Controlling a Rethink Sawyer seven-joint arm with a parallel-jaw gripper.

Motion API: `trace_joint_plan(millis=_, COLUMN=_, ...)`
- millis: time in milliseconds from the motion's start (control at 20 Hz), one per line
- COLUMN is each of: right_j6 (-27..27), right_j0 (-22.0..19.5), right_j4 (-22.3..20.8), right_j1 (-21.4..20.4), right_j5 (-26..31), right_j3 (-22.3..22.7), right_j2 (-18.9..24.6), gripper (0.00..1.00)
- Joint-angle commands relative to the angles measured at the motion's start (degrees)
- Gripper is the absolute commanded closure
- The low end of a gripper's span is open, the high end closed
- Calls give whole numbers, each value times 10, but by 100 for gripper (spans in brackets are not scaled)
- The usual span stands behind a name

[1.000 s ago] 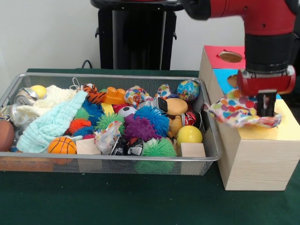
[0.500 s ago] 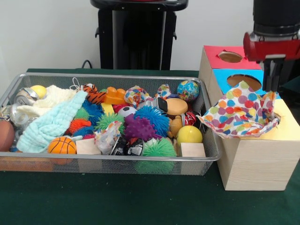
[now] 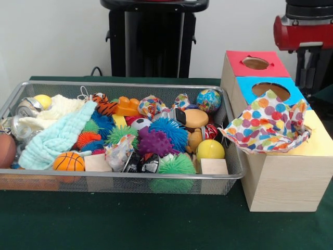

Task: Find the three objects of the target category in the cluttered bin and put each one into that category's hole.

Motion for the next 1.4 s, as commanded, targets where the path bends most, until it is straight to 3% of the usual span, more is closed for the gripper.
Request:
trace_joint_plan(millis=50, right_j6=-28, right_j0=-43, right_j4=-3, right_j1=23, right_j5=92, right_j3=-20, right_j2=40, gripper=100)
trace_joint_plan(millis=500, right_j6=-74, right_j0=-80, right_j4=-14, right_j1=18, right_j5=139, right_j3=-53, right_j2=63, gripper=100)
trace_joint_plan(millis=1400, right_j6=-88, right_j0=-109, right_j4=-45, right_j1=60, right_j5=124, right_j3=-85, right_j2=94, gripper=100)
